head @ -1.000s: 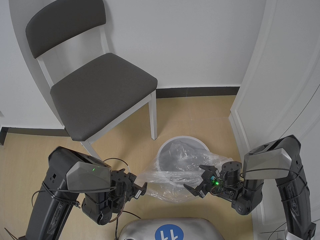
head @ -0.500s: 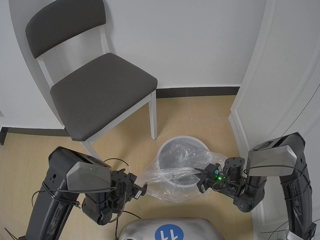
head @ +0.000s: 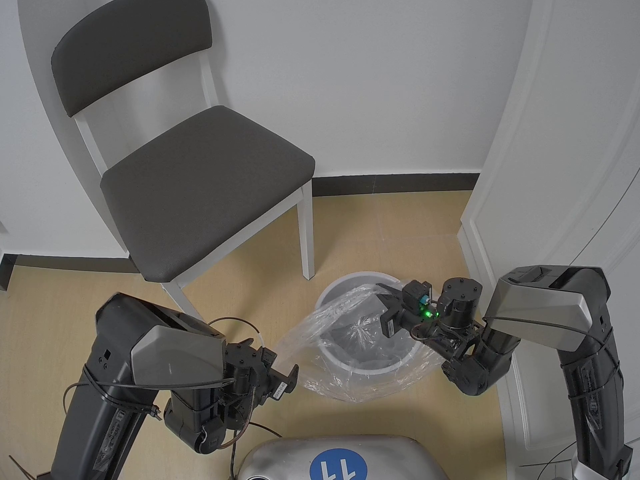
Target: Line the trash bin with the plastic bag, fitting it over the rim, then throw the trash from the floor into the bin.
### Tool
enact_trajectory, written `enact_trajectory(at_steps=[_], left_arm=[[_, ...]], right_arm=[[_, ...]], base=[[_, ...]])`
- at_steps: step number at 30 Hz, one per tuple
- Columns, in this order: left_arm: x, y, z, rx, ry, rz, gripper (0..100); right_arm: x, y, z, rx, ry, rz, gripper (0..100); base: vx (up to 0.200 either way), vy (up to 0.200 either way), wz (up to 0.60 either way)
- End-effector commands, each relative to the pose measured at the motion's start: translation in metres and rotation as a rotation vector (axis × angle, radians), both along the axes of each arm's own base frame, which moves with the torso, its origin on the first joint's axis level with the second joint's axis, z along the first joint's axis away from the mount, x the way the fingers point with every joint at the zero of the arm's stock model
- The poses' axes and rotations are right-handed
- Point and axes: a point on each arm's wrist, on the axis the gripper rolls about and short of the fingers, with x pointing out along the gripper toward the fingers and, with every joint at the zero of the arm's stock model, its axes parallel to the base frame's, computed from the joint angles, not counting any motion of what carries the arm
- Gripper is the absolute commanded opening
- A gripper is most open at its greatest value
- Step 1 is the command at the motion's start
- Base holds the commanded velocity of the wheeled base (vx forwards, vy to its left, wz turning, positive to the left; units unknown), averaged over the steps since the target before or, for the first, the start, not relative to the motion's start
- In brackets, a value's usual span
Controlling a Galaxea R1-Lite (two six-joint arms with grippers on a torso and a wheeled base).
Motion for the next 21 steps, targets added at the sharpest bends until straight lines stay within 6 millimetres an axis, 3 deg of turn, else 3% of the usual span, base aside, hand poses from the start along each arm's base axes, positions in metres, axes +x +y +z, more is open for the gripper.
enact_trajectory(at_steps=[1,9,15,21], left_arm=[[-0.001,-0.003,0.016,-0.059,-0.02,0.008,100],[-0.009,-0.01,0.039,-0.127,-0.04,-0.01,100],[-0.011,-0.014,0.041,-0.132,-0.048,-0.02,100],[-0.019,-0.02,0.064,-0.161,-0.086,-0.048,100]], right_arm=[[0.031,0.005,-0.002,0.023,-0.051,-0.054,0],[0.063,0.011,-0.002,0.047,-0.095,-0.088,0],[0.085,0.008,-0.008,0.047,-0.101,-0.111,0],[0.103,0.013,-0.016,0.065,-0.138,-0.134,0]], base=[[0.0,0.0,0.0],[0.0,0.0,0.0],[0.0,0.0,0.0],[0.0,0.0,0.0]])
